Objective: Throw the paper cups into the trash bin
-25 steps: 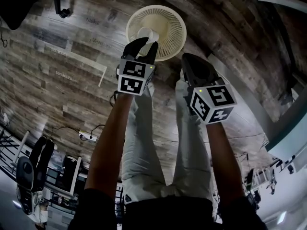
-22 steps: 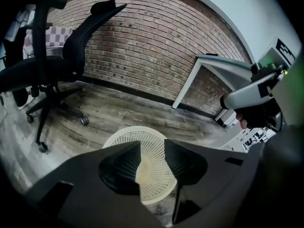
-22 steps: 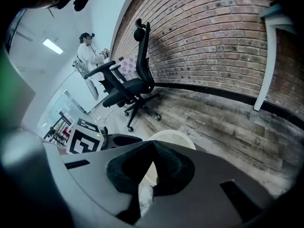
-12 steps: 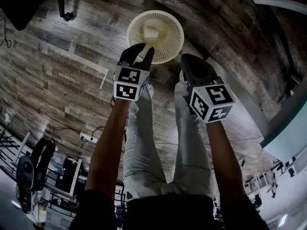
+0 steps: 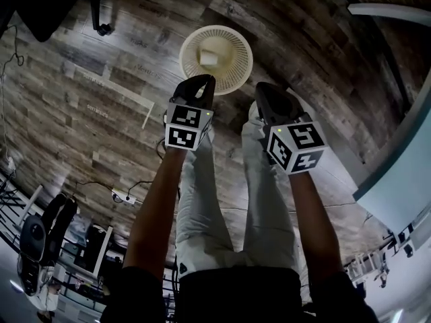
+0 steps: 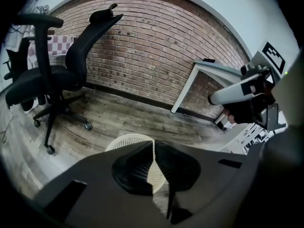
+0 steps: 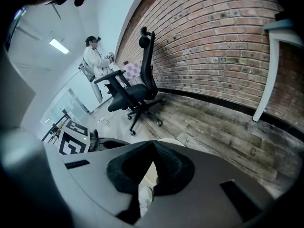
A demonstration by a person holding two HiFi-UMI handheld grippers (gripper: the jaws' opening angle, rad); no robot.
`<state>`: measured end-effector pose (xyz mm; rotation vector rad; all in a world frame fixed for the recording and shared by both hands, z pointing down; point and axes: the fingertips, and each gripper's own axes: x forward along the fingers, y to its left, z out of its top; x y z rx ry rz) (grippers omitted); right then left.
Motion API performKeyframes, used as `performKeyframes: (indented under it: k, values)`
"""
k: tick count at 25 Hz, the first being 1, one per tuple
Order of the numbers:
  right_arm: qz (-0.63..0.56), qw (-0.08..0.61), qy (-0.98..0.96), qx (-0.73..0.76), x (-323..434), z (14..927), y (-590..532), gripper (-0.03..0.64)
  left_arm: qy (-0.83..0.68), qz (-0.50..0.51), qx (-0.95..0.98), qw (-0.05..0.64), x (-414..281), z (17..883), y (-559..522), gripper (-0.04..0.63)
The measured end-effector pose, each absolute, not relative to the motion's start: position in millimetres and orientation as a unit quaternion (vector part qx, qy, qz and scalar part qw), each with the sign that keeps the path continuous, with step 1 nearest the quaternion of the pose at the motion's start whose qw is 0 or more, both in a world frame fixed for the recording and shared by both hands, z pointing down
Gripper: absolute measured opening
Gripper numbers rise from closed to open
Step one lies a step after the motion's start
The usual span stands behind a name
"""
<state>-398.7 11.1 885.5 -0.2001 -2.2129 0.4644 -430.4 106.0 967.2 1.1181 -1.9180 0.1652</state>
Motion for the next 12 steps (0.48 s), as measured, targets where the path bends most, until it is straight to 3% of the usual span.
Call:
performKeyframes:
  k: [12]
  values:
    - [0.181, 0.408, -0.888, -0.111, -382, 820, 13, -0.006, -0.793, 0.038, 0.43, 0.43, -388, 882, 117, 0.009]
